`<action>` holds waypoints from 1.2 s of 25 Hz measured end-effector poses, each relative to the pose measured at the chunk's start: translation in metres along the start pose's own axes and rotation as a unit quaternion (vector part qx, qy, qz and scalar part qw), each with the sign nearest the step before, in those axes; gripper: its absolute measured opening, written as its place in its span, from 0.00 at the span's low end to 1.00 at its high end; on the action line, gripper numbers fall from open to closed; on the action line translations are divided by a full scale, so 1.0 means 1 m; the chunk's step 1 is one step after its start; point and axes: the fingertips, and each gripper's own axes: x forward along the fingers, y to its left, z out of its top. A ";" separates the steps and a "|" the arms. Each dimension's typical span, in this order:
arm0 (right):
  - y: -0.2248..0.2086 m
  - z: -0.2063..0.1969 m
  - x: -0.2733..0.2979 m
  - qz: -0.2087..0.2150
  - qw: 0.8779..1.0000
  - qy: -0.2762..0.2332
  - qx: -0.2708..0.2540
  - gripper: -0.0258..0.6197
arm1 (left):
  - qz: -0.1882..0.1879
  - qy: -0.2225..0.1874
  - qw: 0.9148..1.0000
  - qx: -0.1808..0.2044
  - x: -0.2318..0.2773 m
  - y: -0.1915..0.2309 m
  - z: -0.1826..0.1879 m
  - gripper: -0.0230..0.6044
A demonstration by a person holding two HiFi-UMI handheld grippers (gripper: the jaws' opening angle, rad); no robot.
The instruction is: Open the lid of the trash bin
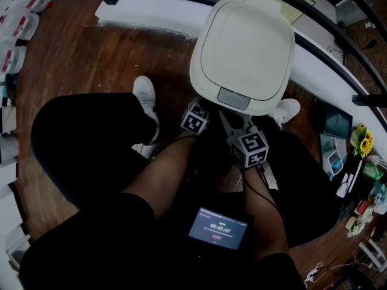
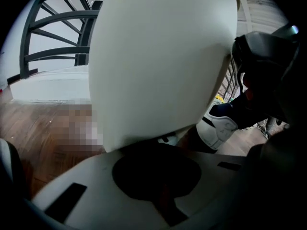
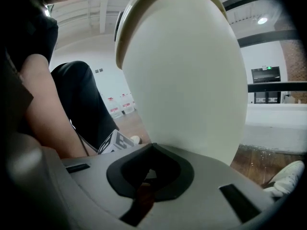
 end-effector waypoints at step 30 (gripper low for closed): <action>-0.008 -0.006 0.002 0.015 1.000 0.015 -0.001 0.07 | 0.042 0.062 0.996 -0.041 0.026 0.014 -0.015 0.08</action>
